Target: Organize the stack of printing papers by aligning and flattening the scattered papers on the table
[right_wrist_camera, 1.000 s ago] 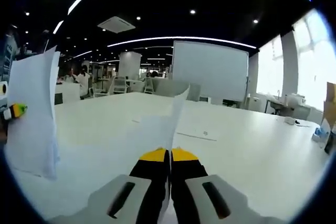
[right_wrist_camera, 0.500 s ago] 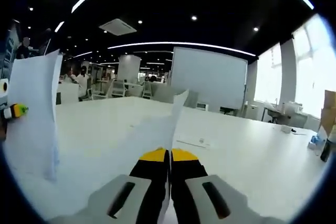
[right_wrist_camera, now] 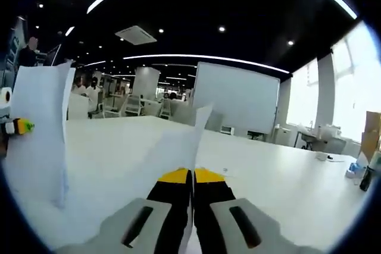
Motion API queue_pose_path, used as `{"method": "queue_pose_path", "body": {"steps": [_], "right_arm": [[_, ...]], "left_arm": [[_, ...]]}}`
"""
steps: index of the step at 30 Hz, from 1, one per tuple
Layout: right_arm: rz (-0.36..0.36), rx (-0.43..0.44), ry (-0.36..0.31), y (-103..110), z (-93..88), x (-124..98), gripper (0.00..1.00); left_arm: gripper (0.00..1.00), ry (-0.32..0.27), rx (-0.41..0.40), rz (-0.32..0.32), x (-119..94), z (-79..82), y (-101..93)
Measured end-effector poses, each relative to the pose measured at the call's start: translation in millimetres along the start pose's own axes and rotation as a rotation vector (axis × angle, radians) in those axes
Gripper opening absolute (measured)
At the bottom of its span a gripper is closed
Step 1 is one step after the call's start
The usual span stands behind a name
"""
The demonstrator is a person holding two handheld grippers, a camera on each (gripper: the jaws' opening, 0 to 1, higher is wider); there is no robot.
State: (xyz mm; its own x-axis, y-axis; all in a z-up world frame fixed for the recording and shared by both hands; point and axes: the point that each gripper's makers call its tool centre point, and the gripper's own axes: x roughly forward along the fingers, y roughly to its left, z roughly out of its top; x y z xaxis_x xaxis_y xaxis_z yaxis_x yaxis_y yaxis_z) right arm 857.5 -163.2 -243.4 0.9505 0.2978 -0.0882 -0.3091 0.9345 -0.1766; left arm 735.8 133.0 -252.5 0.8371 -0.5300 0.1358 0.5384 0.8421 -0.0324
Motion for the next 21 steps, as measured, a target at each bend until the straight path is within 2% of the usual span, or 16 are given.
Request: {"method": "queue_pose_path", "body": {"steps": [21], "right_arm": [[-0.016, -0.02, -0.069, -2.1, 17.8, -8.6, 0.0]], "left_arm": [[0.1, 0.003, 0.001, -0.001, 0.7, -1.0, 0.2]]}}
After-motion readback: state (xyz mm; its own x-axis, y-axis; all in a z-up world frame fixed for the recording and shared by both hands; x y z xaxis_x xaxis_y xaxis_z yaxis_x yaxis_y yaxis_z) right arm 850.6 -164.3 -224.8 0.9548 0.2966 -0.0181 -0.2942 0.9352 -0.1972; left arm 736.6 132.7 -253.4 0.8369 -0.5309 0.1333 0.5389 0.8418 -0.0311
